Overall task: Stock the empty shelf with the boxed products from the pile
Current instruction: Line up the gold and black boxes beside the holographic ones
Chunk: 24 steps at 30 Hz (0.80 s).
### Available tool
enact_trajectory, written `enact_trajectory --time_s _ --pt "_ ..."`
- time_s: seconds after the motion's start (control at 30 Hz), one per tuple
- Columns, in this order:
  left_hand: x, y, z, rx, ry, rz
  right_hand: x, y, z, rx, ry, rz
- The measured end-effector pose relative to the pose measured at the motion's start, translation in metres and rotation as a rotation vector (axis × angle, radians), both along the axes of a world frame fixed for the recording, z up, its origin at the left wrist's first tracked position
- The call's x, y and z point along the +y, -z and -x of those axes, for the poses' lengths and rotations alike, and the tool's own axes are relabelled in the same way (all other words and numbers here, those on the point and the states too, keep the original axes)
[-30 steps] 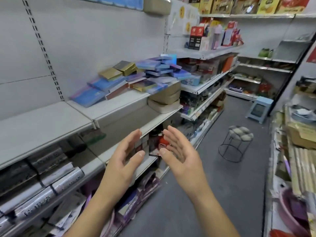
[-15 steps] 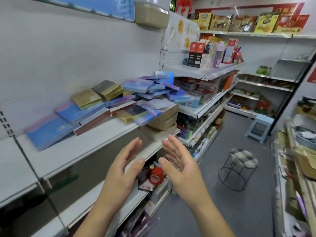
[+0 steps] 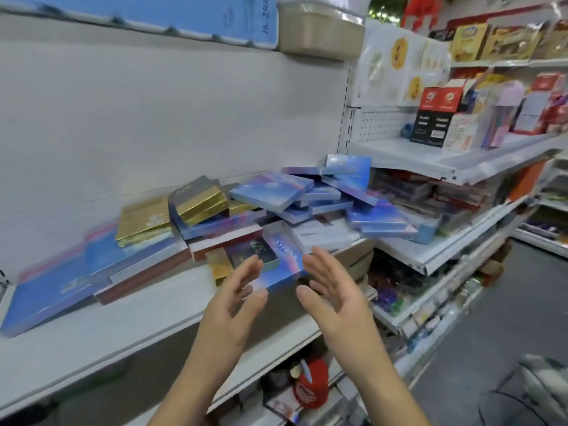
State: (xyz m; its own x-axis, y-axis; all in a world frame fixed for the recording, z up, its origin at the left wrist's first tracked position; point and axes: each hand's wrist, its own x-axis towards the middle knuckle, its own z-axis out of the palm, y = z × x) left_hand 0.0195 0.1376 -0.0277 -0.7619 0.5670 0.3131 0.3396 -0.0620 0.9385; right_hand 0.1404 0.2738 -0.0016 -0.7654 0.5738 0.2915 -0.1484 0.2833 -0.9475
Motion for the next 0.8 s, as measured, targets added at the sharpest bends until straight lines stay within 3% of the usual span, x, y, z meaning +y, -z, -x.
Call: enact_trajectory --time_s 0.33,0.67,0.8 --pt "0.027 -0.032 0.065 0.022 -0.317 0.003 0.057 -0.021 0.120 -0.021 -0.318 -0.025" --pt "0.003 -0.070 0.157 0.091 -0.456 -0.044 0.064 -0.067 0.226 0.061 -0.382 -0.139" --pt "-0.012 -0.072 0.176 0.119 -0.558 0.084 0.078 -0.084 0.253 0.044 -0.414 -0.185"
